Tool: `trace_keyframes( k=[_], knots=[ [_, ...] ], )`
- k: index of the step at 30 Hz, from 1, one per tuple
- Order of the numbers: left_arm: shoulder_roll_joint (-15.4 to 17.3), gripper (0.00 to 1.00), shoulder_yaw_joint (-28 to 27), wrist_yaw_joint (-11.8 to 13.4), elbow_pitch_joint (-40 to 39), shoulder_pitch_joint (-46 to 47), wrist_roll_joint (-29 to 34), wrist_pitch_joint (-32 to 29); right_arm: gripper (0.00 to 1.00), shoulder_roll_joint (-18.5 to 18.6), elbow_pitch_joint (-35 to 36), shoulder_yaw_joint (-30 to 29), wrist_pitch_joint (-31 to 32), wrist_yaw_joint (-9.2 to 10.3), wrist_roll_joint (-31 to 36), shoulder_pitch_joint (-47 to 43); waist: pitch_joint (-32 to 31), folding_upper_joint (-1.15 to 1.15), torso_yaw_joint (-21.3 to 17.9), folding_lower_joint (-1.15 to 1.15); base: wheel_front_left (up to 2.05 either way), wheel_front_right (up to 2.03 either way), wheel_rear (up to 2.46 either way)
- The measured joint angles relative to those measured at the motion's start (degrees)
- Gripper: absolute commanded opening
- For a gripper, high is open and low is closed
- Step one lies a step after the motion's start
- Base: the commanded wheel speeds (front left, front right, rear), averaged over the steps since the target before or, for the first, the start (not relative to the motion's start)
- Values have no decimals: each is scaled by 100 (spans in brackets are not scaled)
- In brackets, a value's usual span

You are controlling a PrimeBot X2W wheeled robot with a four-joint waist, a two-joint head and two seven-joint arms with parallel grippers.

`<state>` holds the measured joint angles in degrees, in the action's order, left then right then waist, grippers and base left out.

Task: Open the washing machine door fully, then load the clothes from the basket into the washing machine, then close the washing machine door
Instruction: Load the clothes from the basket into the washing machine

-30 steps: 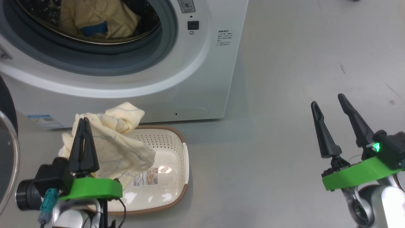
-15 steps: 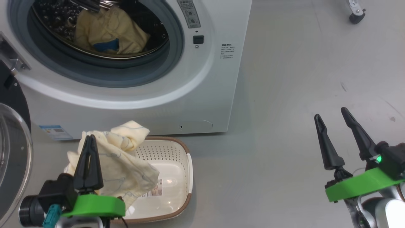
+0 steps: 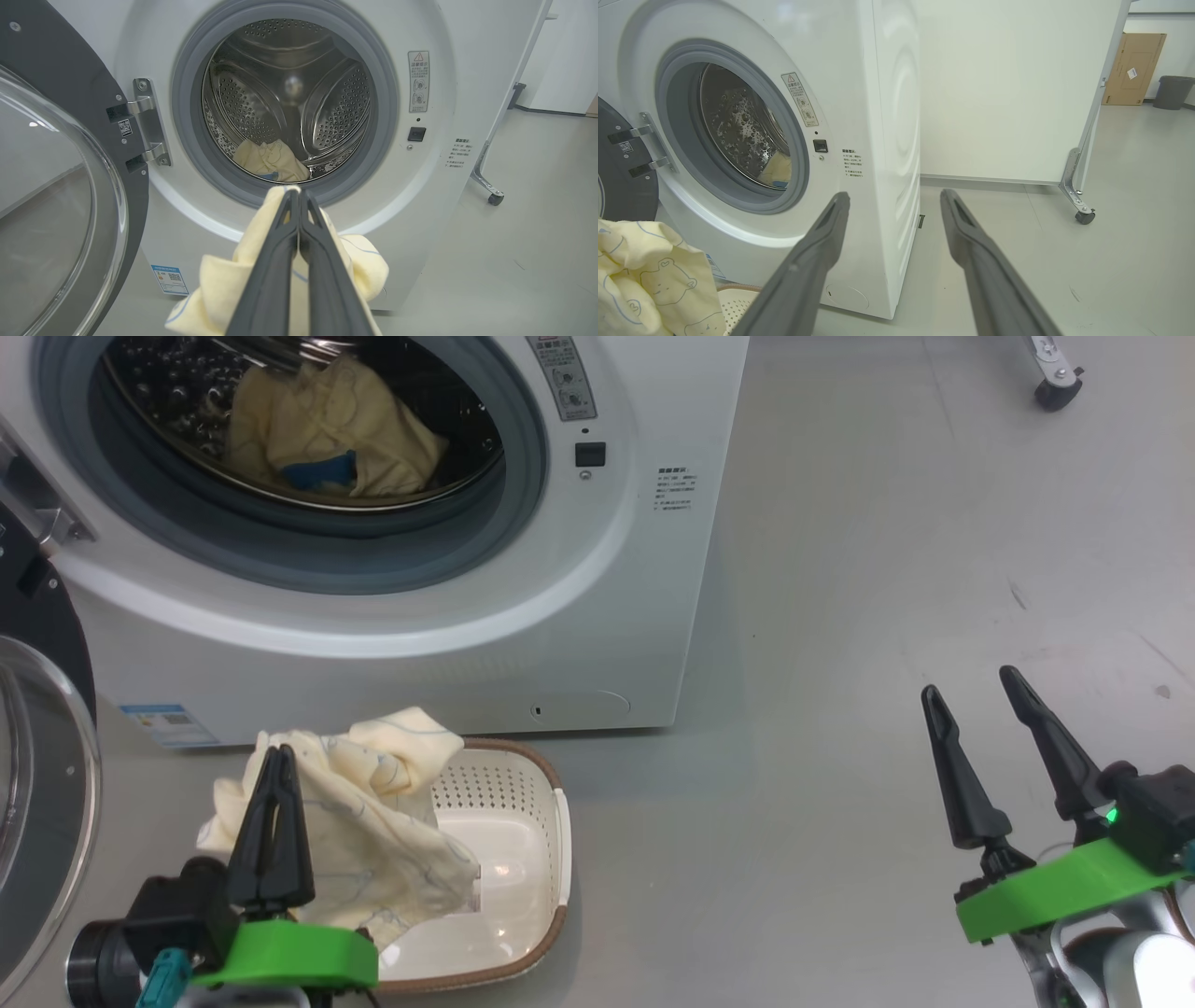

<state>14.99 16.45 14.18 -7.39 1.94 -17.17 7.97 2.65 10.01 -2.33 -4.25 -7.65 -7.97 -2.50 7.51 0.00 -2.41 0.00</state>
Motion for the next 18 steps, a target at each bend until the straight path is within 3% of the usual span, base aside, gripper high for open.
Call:
trace_keyframes(
  k=[18],
  knots=[
    [2, 0, 21, 0, 168, 96, -134, 5, 100, -3, 34, 127, 32, 0, -1, -4, 156, 0, -36, 0, 0, 0, 0]
  ],
)
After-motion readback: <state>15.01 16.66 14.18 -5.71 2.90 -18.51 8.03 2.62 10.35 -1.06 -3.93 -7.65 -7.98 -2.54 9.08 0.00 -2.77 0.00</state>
